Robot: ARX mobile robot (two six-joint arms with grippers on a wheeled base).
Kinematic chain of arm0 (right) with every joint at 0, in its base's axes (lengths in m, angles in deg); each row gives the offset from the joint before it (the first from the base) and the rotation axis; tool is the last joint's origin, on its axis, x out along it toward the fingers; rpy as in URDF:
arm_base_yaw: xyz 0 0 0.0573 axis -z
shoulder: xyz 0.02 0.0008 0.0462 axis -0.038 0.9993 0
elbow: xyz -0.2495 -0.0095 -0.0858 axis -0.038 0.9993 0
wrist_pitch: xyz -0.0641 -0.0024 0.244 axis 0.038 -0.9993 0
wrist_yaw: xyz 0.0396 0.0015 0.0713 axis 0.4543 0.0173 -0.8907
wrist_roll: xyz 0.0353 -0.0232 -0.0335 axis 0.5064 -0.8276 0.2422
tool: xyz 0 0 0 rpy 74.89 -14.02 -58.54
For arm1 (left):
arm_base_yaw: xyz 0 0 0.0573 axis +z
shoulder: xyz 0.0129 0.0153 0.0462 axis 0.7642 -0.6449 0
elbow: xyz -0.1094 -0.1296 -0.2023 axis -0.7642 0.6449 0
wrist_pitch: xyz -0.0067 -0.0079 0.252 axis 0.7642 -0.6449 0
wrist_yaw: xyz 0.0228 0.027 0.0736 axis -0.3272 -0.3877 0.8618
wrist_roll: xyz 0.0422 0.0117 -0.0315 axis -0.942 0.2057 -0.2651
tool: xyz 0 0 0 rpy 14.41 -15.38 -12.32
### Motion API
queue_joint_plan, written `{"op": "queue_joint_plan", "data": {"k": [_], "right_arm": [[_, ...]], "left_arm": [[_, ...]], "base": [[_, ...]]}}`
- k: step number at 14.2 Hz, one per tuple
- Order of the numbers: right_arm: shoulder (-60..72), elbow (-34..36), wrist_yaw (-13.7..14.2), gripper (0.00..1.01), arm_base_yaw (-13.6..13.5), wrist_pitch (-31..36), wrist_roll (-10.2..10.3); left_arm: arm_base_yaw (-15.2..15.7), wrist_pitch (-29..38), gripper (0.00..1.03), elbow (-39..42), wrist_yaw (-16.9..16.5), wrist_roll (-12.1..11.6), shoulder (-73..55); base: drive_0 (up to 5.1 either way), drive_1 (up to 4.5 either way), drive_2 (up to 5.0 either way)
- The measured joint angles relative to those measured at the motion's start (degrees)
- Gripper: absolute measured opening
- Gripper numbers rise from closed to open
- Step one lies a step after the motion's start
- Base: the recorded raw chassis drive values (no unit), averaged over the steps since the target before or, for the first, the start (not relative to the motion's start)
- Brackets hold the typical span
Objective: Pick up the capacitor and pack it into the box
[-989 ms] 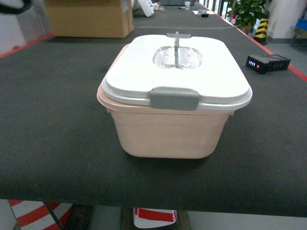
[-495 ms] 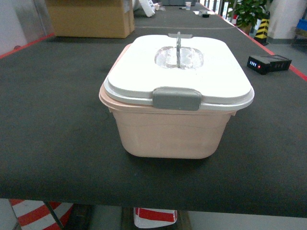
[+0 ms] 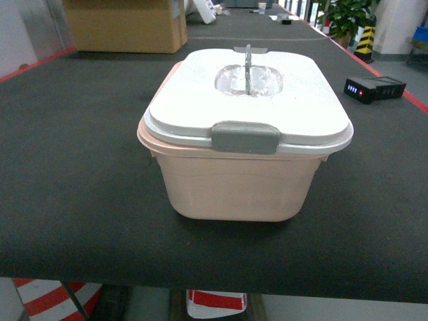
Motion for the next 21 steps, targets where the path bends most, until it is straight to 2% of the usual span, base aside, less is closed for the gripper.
{"op": "queue_joint_plan", "data": {"k": [1,2,9,16,21], "right_arm": [[0.0,0.0,0.0,0.98,0.0,0.0,0.02],[0.0,0.0,0.0,0.98,0.0,0.0,0.0],[0.0,0.0,-0.02,0.98,0.0,0.0,0.0],[0.0,0.0,-0.02,0.98,0.0,0.0,0.0],[0.0,0.0,-0.02,0.98,0.0,0.0,0.02]], "left_arm": [[0.0,-1.44,0.02,0.66,0.0,0.0,2.12],[0.0,1.7,0.02,2.51,0.0,0.0,2.62],[0.0,-12.7,0.02,3.56,0.0,0.0,17.22],[0.0,-17.29,0.02,3.56,0.0,0.0,22.49],[0.0,-24.55,0.02,3.56,0.0,0.0,29.53]], "base": [[0.0,0.0,0.0],[0.0,0.0,0.0],[0.0,0.0,0.0],[0.0,0.0,0.0],[0.0,0.0,0.0]]}}
